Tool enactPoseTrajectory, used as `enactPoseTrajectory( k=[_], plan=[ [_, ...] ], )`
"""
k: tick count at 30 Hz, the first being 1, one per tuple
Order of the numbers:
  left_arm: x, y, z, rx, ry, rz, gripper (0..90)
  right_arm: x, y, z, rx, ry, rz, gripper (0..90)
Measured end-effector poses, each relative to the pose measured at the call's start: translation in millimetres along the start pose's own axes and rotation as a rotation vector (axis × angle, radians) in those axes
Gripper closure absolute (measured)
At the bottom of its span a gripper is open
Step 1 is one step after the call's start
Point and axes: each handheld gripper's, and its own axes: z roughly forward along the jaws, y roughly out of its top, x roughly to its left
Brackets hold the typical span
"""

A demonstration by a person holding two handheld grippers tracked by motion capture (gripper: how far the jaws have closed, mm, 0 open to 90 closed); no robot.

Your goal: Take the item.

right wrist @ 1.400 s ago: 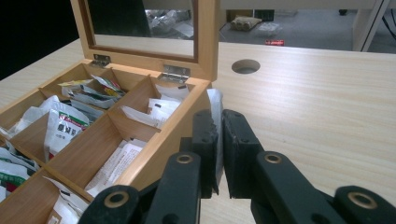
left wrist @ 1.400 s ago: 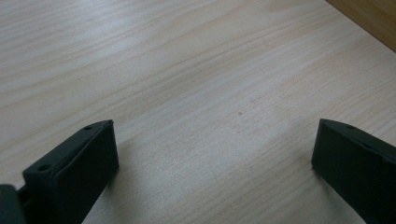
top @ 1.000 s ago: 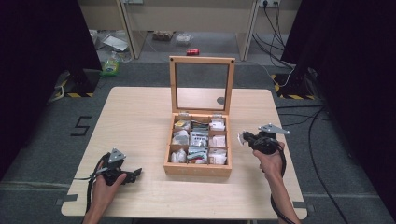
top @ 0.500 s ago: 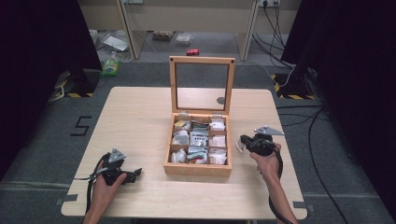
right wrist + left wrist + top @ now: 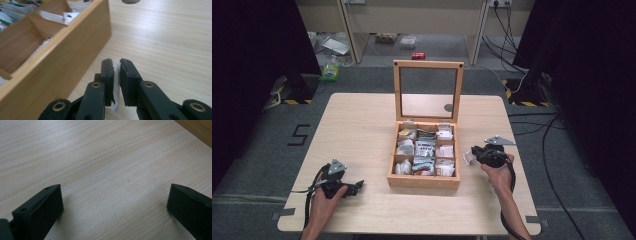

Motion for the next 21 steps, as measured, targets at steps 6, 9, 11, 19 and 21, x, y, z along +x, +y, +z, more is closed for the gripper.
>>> enactPoseTrajectory(
  k=[6,9,11,19,21],
  plan=[
    [0.0,0.0,0.0,0.0,0.0,0.0,0.0,-5.8,0.9,-3.5,-0.011,-0.012,0.013,77.3],
    [0.0,0.0,0.0,0.0,0.0,0.0,0.0,-6.0,2.7,-5.6,-0.016,-0.013,0.015,77.1],
    [0.1,0.0,-0.1,0.001,0.0,0.001,0.0,-6.5,3.2,-6.3,-0.018,-0.016,0.011,76.7],
    [0.1,0.0,-0.1,0.001,0.0,0.001,0.0,-6.1,4.1,-6.6,-0.021,-0.012,0.02,73.2],
    [0.0,0.0,0.0,0.0,0.0,0.0,0.0,-6.2,4.8,-7.0,-0.026,-0.008,0.033,69.0]
  ],
)
